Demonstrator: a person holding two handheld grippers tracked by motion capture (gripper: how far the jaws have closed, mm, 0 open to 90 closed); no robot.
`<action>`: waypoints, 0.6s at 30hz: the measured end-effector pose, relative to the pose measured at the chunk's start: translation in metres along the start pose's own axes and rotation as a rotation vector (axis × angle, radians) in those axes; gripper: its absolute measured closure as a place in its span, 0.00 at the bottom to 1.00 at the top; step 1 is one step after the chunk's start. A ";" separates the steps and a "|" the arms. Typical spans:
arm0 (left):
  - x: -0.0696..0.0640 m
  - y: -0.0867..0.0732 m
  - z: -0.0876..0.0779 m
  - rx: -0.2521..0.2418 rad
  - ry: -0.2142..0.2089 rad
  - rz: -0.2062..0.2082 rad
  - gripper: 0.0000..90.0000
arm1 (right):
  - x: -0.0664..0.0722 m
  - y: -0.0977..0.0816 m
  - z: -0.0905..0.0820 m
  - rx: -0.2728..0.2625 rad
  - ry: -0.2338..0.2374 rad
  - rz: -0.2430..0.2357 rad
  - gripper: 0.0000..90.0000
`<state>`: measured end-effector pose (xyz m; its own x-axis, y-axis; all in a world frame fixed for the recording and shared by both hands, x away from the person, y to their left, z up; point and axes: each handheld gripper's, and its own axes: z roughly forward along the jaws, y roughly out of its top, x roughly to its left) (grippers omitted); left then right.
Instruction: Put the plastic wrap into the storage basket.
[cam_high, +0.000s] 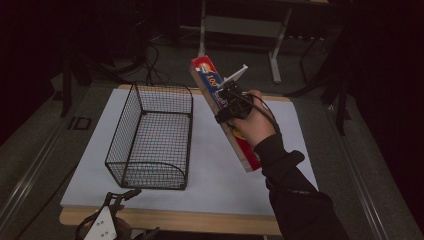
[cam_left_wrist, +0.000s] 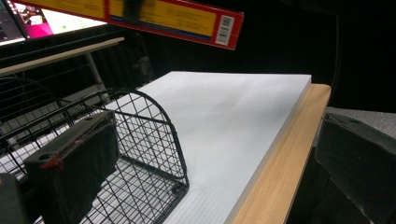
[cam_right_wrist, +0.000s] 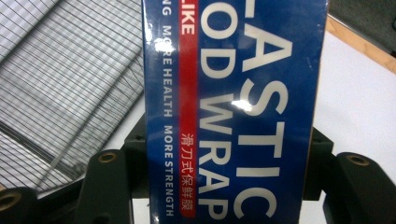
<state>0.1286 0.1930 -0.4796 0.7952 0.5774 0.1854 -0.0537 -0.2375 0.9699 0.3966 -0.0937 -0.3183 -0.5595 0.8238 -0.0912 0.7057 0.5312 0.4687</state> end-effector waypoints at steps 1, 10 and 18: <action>0.000 0.000 0.000 -0.001 0.001 0.000 0.00 | 0.003 0.004 0.000 -0.002 0.003 0.002 0.44; 0.000 0.001 -0.002 -0.006 0.005 0.001 0.00 | 0.035 0.038 0.010 -0.041 0.043 0.026 0.44; -0.001 0.001 -0.002 -0.007 -0.002 0.006 0.00 | 0.067 0.060 0.022 -0.069 0.084 0.023 0.44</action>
<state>0.1259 0.1939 -0.4785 0.7959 0.5746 0.1905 -0.0622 -0.2355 0.9699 0.4111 -0.0025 -0.3157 -0.5806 0.8142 -0.0069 0.6885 0.4954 0.5297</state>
